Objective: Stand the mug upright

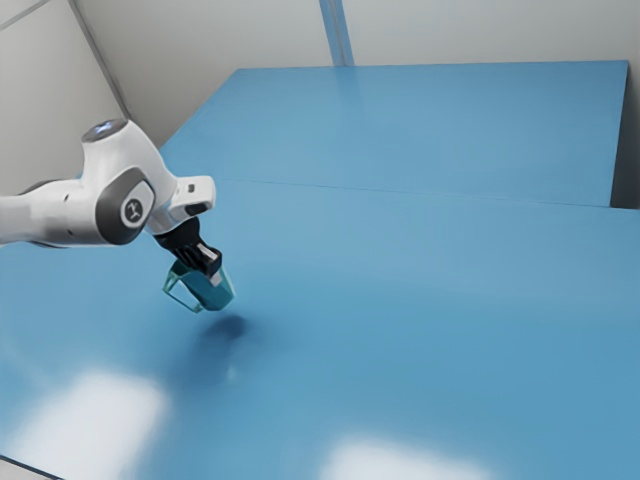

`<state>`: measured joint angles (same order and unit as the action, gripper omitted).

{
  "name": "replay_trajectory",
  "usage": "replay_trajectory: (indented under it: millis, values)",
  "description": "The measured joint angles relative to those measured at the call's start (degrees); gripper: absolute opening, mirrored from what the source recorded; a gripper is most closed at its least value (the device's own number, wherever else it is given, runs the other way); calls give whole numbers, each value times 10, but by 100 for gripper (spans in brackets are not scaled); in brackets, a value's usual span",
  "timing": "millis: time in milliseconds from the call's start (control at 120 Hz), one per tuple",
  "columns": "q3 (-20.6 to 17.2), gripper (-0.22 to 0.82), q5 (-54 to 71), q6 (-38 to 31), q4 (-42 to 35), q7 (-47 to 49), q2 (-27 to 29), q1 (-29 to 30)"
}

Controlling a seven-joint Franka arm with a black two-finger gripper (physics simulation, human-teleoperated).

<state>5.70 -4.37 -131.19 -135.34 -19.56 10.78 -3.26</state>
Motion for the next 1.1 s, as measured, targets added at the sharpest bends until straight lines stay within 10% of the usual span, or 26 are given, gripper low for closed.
replay_trajectory:
  millis: [1100]
  values:
    - [-12,-17,45,-25,-21,184,-61,-17]
